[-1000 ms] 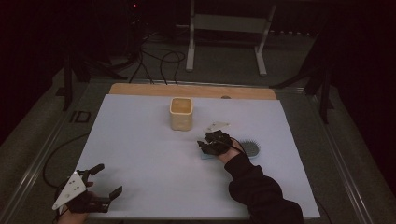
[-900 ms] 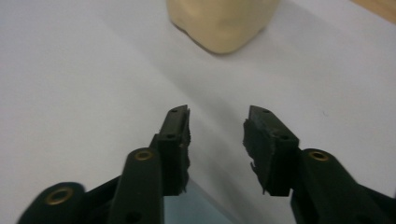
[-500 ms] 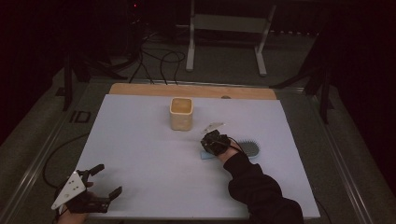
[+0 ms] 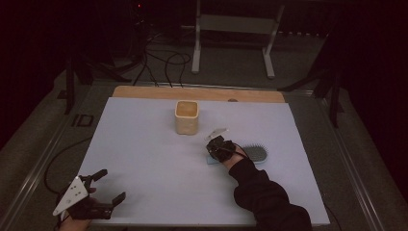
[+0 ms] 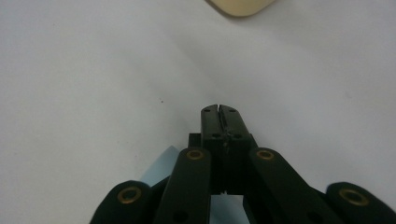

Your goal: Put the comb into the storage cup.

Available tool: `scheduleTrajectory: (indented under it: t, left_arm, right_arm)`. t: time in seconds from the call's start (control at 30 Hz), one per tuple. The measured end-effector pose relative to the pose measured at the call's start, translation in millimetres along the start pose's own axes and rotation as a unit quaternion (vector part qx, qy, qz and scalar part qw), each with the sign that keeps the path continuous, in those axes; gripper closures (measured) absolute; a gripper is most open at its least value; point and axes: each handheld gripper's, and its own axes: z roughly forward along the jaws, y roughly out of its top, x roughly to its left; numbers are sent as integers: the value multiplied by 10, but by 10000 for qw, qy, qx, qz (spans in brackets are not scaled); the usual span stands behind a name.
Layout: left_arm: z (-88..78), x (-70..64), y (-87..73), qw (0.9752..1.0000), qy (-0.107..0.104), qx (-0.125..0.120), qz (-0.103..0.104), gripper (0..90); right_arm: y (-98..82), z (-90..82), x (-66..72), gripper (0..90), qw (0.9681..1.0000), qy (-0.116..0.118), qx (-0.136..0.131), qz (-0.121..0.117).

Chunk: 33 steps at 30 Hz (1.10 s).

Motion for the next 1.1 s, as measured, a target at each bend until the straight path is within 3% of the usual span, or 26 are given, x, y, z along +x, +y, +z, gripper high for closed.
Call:
scheduleTrajectory:
  t: [0.43,0.7,1.1]
  left_arm:
    - [1,0,2,10000,-1,-13,-12,0]
    - [0,-1,-4,10000,9,17,-17,0]
    - [0,-12,-2,10000,16,27,0,0]
  right_arm:
    - [-90,-57,125,900,9996,161,117,-194]
    - [-211,-187,190,900,9989,384,153,-205]
    - [-445,-402,331,900,9977,416,269,-459]
